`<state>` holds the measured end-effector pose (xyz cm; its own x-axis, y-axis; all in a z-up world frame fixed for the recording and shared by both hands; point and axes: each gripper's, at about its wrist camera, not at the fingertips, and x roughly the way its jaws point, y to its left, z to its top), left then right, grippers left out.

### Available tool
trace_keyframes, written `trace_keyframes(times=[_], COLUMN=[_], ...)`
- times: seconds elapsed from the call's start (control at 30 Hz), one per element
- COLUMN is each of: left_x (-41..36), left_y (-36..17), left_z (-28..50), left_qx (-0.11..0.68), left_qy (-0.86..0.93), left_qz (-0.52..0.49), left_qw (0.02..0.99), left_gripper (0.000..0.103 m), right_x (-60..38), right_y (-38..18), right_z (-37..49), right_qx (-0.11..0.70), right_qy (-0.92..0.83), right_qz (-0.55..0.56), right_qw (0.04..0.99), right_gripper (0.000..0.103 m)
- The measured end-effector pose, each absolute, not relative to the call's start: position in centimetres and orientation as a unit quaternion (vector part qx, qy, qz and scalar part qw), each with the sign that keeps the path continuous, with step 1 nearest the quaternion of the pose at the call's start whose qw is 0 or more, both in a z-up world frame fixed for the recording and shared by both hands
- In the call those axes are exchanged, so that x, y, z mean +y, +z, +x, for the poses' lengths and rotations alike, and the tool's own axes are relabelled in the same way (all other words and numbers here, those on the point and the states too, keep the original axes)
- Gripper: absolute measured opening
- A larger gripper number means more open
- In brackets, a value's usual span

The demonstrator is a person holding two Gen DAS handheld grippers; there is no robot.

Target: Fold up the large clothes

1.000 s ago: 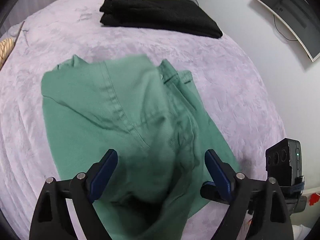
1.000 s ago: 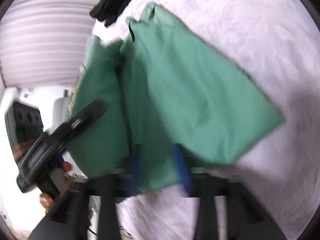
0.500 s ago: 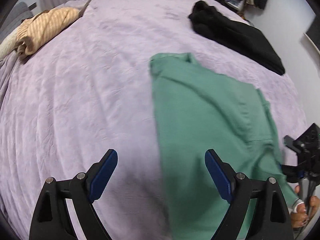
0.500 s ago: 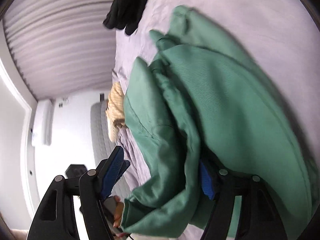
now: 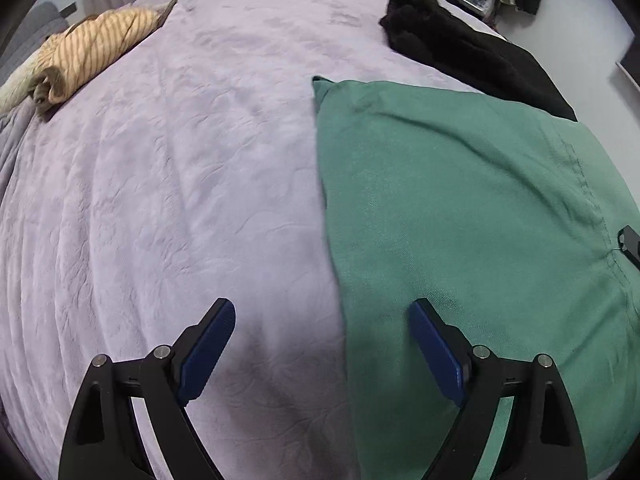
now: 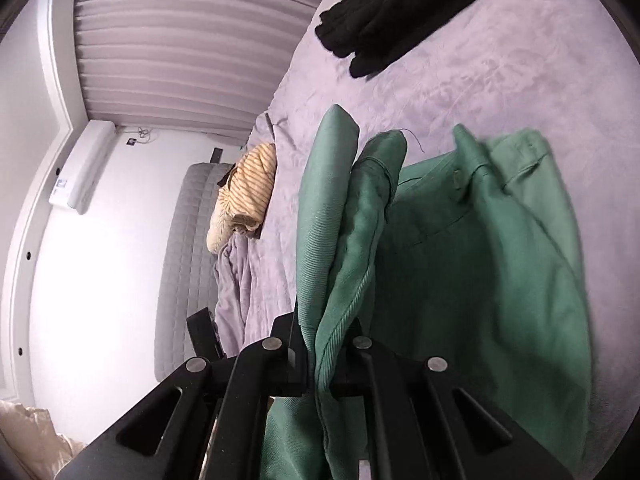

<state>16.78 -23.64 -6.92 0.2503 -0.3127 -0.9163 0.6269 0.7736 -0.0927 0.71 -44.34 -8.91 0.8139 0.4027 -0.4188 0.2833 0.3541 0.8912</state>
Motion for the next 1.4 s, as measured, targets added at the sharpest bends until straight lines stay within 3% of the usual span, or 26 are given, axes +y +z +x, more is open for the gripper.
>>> trace_keyframes(times=[0.2, 0.3, 0.37, 0.43, 0.57, 0.7, 0.77, 0.87, 0.93, 1.07, 1.2, 1.23, 1.33, 1.4], left_x=[-26.4, -25.8, -25.0, -23.9, -21.8, -21.1, -20.4, -19.1, -18.7, -18.9, -18.9, -18.9, -18.9, -18.8], left_y=[-8.7, -7.9, -7.2, -6.4, -5.3, -6.2, -7.7, -9.0, -9.4, -9.7, -9.5, -9.5, -9.6, -9.7], left_z=[15.7, 15.5, 15.3, 14.8, 12.5, 9.5, 8.3, 7.1, 6.7, 5.9, 5.4, 5.4, 5.4, 5.2], left_qx=[0.544, 0.541, 0.544, 0.545, 0.549, 0.57, 0.584, 0.593, 0.588, 0.581, 0.576, 0.577, 0.58, 0.579], left_qy=[-0.314, -0.314, -0.315, -0.321, -0.341, -0.353, -0.342, -0.34, -0.331, -0.328, -0.323, -0.321, -0.318, -0.317], left_qz=[0.158, 0.167, 0.176, 0.178, 0.172, 0.176, 0.185, 0.168, 0.169, 0.181, 0.188, 0.185, 0.179, 0.179], left_qw=[0.762, 0.762, 0.757, 0.754, 0.744, 0.721, 0.712, 0.711, 0.718, 0.723, 0.727, 0.727, 0.728, 0.729], left_gripper=[0.091, 0.091, 0.091, 0.091, 0.091, 0.091, 0.091, 0.092, 0.102, 0.102, 0.102, 0.102, 0.102, 0.102], right_x=[-48.0, -48.0, -47.9, -47.4, -45.2, -42.0, -40.6, -40.1, -40.4, -40.3, -41.0, -41.3, -42.6, -43.9], right_y=[-15.4, -15.1, -13.7, -11.3, -7.0, -7.4, -8.0, -9.8, -12.4, -15.3, -13.8, -12.9, -9.3, -7.9], right_z=[-2.0, -2.8, -4.1, -5.2, -6.7, -7.4, -7.7, -8.7, -9.7, -10.8, -11.4, -11.9, -12.8, -11.7], right_qx=[0.384, 0.377, 0.379, 0.383, 0.386, 0.445, 0.479, 0.522, 0.539, 0.543, 0.535, 0.53, 0.481, 0.462], right_qy=[-0.082, -0.089, -0.096, -0.106, -0.081, -0.064, -0.075, -0.121, -0.136, -0.14, -0.143, -0.146, -0.156, -0.155], right_qz=[0.576, 0.589, 0.576, 0.548, 0.512, 0.481, 0.442, 0.388, 0.395, 0.398, 0.421, 0.424, 0.423, 0.425], right_qw=[0.717, 0.709, 0.718, 0.736, 0.763, 0.753, 0.755, 0.75, 0.731, 0.726, 0.718, 0.72, 0.752, 0.763], right_gripper=[0.012, 0.026, 0.047, 0.051, 0.051, 0.05, 0.005, 0.004, 0.003, 0.001, 0.002, 0.009, 0.009, 0.02])
